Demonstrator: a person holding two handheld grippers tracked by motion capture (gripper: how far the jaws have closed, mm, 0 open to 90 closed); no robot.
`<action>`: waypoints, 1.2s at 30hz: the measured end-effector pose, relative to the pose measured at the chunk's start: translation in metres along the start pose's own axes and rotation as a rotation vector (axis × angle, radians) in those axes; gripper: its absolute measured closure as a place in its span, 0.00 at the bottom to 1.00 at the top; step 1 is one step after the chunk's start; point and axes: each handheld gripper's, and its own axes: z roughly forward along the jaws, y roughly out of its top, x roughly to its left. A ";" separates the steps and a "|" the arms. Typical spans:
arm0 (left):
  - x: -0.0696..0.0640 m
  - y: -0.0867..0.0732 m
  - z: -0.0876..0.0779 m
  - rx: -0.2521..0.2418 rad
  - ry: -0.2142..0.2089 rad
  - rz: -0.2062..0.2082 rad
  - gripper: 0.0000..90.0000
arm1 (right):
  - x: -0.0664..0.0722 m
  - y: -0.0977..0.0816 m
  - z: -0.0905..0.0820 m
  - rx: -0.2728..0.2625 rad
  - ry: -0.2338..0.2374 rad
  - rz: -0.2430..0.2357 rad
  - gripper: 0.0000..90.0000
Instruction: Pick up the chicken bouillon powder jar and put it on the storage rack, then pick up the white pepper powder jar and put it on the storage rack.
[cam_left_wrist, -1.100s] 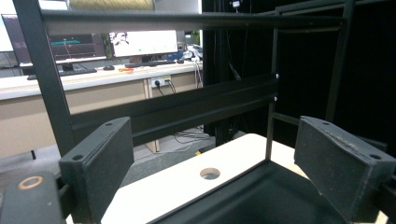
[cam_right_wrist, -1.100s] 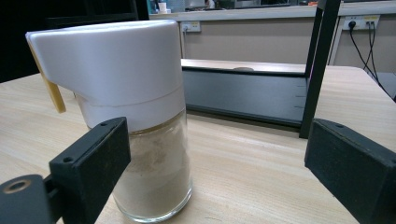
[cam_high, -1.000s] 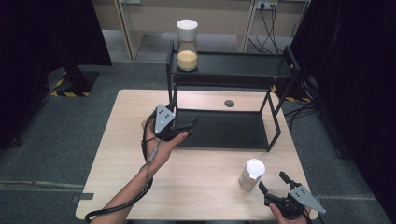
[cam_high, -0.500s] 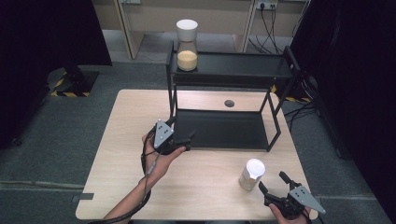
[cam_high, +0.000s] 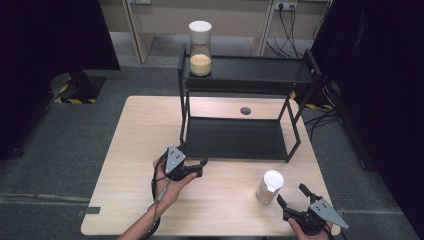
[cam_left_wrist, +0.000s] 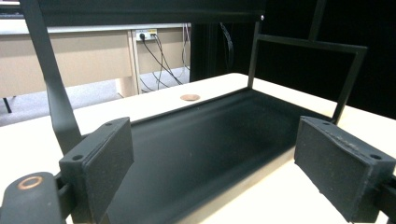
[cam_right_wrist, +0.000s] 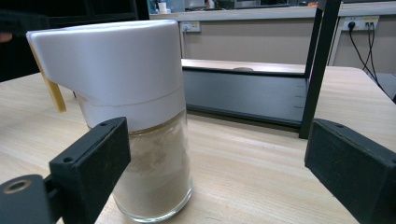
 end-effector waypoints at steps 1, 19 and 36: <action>-0.001 -0.006 -0.001 0.003 0.000 -0.002 0.13 | 0.000 0.000 0.000 0.001 0.000 0.000 0.08; -0.004 -0.036 -0.005 0.044 0.000 -0.047 0.12 | -0.001 0.001 0.000 0.003 0.005 -0.004 0.08; -0.006 -0.035 -0.005 0.049 -0.003 -0.014 0.12 | -0.002 -0.002 -0.001 -0.009 0.013 -0.007 0.07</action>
